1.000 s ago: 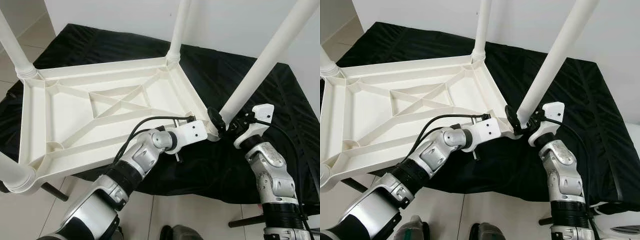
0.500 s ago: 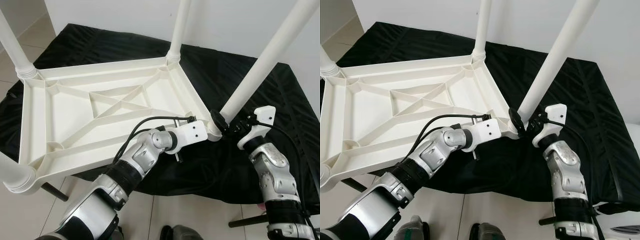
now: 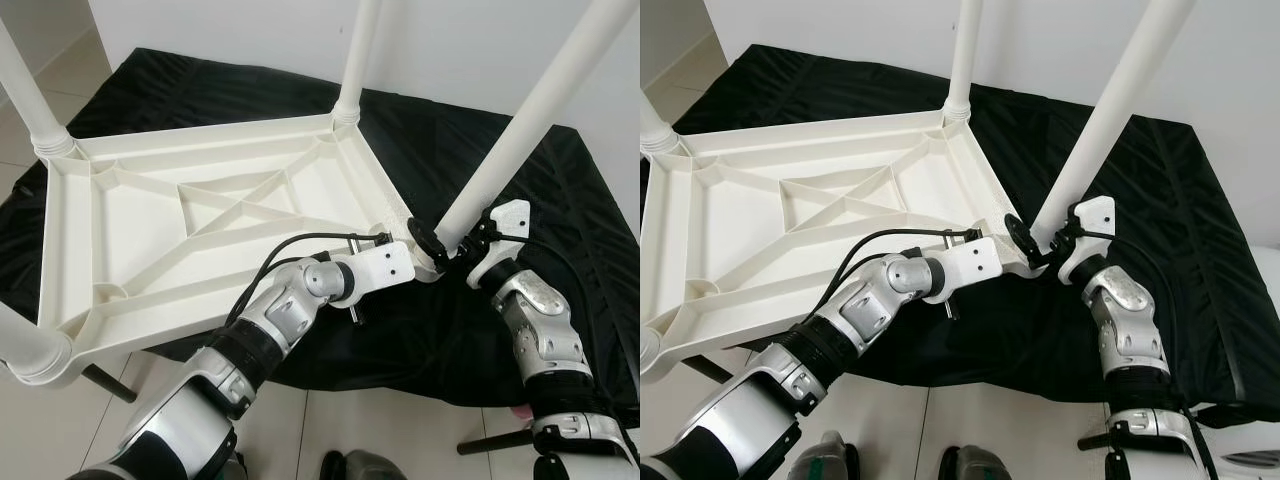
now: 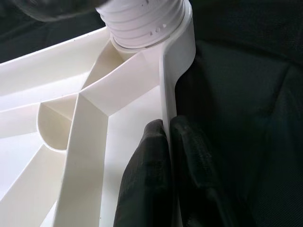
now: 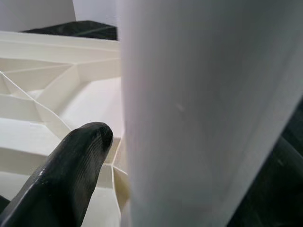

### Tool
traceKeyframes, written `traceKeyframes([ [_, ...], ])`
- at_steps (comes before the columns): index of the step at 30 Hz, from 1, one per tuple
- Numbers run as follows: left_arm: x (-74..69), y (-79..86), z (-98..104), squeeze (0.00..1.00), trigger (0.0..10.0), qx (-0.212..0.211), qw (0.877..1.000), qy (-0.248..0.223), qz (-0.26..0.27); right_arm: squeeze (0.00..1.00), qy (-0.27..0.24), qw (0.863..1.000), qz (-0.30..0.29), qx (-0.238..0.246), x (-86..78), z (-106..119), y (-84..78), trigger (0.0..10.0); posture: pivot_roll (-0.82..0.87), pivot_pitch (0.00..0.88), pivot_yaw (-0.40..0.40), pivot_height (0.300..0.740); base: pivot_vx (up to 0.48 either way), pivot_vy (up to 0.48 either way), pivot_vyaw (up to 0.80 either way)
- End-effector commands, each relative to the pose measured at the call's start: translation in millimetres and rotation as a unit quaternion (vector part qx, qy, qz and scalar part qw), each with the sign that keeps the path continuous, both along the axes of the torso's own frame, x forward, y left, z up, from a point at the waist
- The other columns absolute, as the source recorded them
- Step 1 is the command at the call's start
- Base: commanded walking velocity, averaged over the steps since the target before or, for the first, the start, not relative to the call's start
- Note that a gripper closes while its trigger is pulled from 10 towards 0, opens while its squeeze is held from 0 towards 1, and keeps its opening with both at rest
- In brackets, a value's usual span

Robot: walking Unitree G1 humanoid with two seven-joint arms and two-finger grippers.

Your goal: Building children table

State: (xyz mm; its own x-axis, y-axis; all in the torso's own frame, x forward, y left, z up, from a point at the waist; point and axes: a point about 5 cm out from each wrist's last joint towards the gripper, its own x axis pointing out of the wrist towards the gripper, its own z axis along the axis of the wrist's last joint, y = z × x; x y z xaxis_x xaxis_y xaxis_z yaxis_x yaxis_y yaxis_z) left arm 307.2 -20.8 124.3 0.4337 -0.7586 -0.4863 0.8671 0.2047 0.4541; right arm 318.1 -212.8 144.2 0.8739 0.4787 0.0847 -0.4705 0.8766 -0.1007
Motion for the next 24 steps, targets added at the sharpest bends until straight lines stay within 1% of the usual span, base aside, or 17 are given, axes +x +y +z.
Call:
traceKeyframes([
  [1, -8.8, 12.3, -30.2, 0.0, 10.0, 0.066, 0.995, 0.072, -0.023, 0.0, 0.002, 1.0, 0.003, -0.015, 0.1, -2.2, -3.7, 10.0, -0.01, 0.035, -0.063, 0.74, 0.0, 0.0, 0.0],
  [3, -8.8, 12.3, -30.2, 0.0, 10.0, 0.066, 0.995, 0.072, -0.023, 0.0, 0.002, 1.0, 0.003, -0.015, 0.1, -2.2, -3.7, 10.0, -0.01, 0.035, -0.063, 0.74, 0.0, 0.0, 0.0],
  [4, -9.2, 12.3, -30.5, 0.0, 10.0, 0.066, 0.995, 0.072, -0.024, 0.0, 0.003, 1.0, -0.002, -0.023, 1.7, -4.0, -6.5, 10.0, -0.01, 0.034, -0.062, 0.74, 0.0, 0.0, 0.0],
  [5, -9.8, 12.0, -30.8, 0.0, 10.0, 0.066, 0.995, 0.072, -0.024, 0.0, 0.004, 1.0, -0.006, -0.025, 3.0, -5.2, -8.8, 3.9, -0.01, 0.033, -0.064, 0.74, 0.0, 0.0, 0.0],
  [7, -10.2, 11.8, -31.0, 0.0, 10.0, 0.065, 0.995, 0.072, -0.025, 0.0, 0.005, 1.0, -0.01, -0.025, 3.8, -5.9, -10.2, 3.9, -0.01, 0.033, -0.064, 0.74, 0.0, 0.0, 0.0],
  [8, -10.8, 11.5, -31.3, 0.0, 10.0, 0.065, 0.995, 0.073, -0.025, 0.0, 0.005, 1.0, -0.011, -0.022, 4.5, -6.5, -11.1, 2.5, -0.01, 0.033, -0.063, 0.74, 0.0, 0.0, 0.0],
  [9, -11.4, 10.8, -31.6, 0.0, 10.0, 0.065, 0.995, 0.074, -0.026, 0.0, 0.006, 1.0, -0.01, -0.021, 4.5, -7.2, -11.5, 0.0, -0.01, 0.034, -0.064, 0.74, 0.0, 0.0, 0.0],
  [14, -12.5, 9.7, -32.0, 0.0, 10.0, 0.065, 0.995, 0.074, -0.028, 0.0, 0.005, 1.0, -0.008, -0.022, 5.0, -8.5, -12.7, 0.0, -0.01, 0.036, -0.065, 0.74, 0.0, 0.0, 0.0],
  [15, -12.8, 9.6, -32.2, 0.0, 10.0, 0.065, 0.995, 0.075, -0.029, 0.0, 0.006, 1.0, -0.009, -0.024, 4.6, -9.3, -13.5, 10.0, -0.01, 0.037, -0.065, 0.74, 0.0, 0.0, 0.0],
  [20, -13.6, 9.4, -32.8, 0.0, 10.0, 0.065, 0.995, 0.076, -0.029, 0.0, 0.008, 1.0, -0.014, -0.023, 2.8, -11.3, -14.5, 10.0, -0.01, 0.038, -0.065, 0.74, 0.0, 0.0, 0.0],
  [22, -14.0, 9.3, -33.0, 0.0, 10.0, 0.064, 0.995, 0.077, -0.03, 0.0, 0.013, 1.0, -0.025, -0.012, 0.9, -13.3, -15.1, 10.0, -0.02, 0.038, -0.067, 0.74, 0.0, 0.0, 0.0],
  [24, -14.0, 9.3, -33.0, 0.0, 10.0, 0.064, 0.995, 0.077, -0.03, 0.0, 0.013, 1.0, -0.025, -0.012, 0.9, -13.3, -15.1, 10.0, -0.02, 0.038, -0.067, 0.74, 0.0, 0.0, 0.0],
])
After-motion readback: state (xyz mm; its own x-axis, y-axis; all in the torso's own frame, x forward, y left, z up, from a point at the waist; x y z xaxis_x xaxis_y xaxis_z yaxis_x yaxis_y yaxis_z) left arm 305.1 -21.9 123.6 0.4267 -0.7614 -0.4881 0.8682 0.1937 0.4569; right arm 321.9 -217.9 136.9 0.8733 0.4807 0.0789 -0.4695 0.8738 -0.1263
